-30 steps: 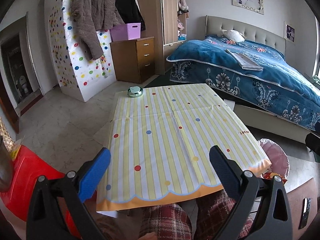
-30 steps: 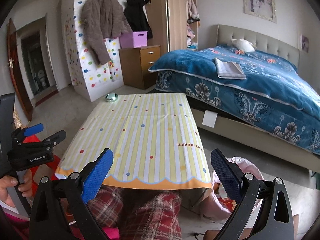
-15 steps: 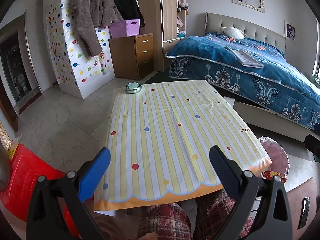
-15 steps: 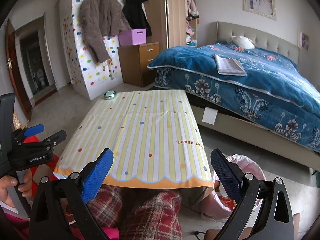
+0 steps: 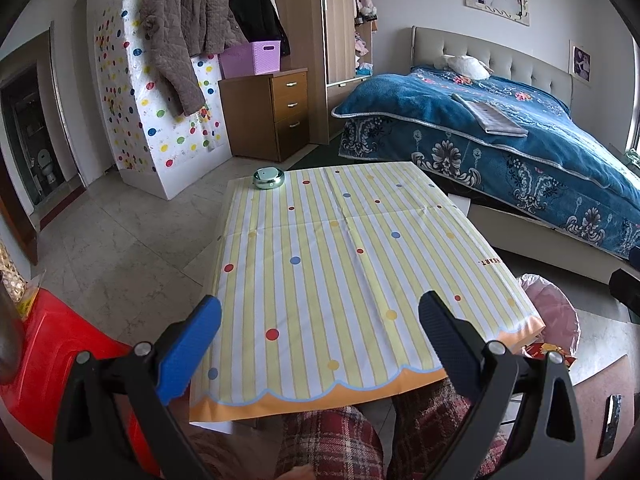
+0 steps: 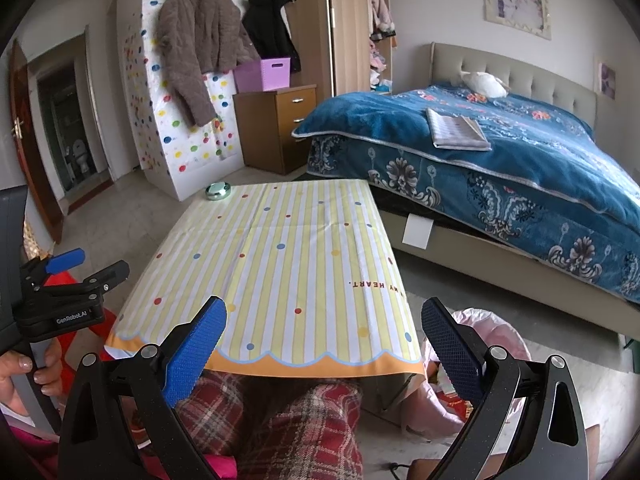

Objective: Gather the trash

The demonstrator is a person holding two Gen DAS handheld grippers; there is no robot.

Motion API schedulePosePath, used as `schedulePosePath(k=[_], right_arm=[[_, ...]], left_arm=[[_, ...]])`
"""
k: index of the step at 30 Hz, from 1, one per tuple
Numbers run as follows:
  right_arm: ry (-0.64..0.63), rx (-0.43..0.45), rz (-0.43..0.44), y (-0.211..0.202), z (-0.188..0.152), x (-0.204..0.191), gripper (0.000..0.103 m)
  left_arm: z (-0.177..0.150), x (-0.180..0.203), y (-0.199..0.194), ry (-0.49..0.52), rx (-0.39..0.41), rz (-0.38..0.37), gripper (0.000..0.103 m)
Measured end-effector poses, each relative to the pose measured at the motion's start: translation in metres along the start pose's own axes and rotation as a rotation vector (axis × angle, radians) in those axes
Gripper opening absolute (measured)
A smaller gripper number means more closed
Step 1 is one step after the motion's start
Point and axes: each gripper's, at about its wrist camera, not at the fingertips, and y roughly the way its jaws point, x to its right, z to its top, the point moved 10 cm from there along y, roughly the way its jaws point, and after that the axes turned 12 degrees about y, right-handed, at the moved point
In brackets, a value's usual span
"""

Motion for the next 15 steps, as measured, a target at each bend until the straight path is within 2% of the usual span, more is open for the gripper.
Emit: schedulePosePath(k=[15], right_arm=[[0.001,0.0,-0.001,0.0,-0.0001,0.0005,0.097]], left_arm=[[0.001,0.0004,-0.0015,0.003,0.001,-0.001,0.096]])
